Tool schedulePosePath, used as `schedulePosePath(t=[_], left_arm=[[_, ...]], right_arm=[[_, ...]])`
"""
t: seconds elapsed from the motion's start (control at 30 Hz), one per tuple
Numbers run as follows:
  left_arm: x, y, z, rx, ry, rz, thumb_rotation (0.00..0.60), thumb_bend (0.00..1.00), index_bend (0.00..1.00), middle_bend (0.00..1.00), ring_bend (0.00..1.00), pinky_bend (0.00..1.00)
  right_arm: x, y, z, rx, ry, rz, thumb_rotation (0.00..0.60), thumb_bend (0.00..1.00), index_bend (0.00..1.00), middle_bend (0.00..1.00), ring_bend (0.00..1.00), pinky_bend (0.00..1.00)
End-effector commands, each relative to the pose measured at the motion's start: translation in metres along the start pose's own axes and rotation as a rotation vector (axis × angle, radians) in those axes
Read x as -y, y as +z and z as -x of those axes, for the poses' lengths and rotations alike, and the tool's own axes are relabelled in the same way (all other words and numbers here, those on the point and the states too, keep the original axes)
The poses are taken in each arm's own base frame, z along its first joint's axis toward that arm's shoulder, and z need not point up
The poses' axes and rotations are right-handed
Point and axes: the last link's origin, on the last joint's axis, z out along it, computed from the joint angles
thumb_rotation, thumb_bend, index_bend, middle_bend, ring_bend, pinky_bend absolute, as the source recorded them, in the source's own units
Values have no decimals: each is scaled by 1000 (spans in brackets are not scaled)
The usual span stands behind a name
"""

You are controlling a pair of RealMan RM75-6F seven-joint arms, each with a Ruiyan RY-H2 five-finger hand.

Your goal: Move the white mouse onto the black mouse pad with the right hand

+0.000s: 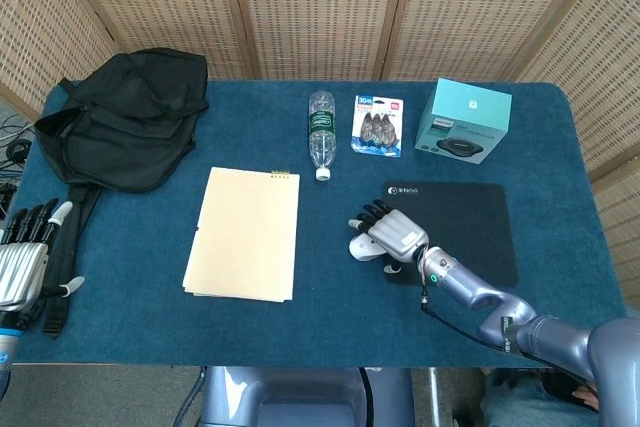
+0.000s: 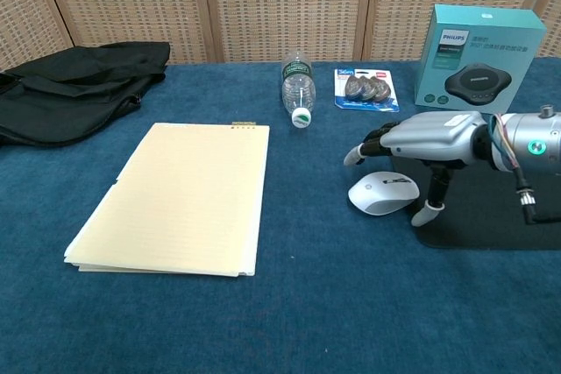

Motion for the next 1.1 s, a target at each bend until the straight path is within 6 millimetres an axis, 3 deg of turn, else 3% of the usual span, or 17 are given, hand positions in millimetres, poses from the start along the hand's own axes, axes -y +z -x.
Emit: schedulePosePath(t=[0.03,0.2,0.3,0.47,0.57,0.87,1.1], left_arm=[[1,0,-1,-2,-3,-3,600,0,0,0,0,0],[1,1,0,6,-3,-4,600,0,0,0,0,0],[1,2,0,6,-3,-2,600,0,0,0,0,0],[1,2,1,10,0,-3,600,0,0,0,0,0],[0,2,1,9,2,-3,600,0,0,0,0,0],[1,3,2,5,8,-9,600,0,0,0,0,0],[1,8,5,9,25,-29,600,0,0,0,0,0]], right_arm=[[-3,3,3,5,-16,13,600,126,162,238,49,76],[-11,4,8,12,-21,37,600,214,228,322,165,212],[-10,2,10,-7,-23,25,600,365,330,395,248,292],[-7,-6,6,-95,-40,-46,600,680,511,502,337,330],[-9,-14,-1,-147,-87,-98,600,769,534,518,347,335],[-37,-35,-24,-174,-276,-219,600,984,559,535,367,356],[-61,-54,-35,-114,-512,-384,600,1000,562,537,370,367]])
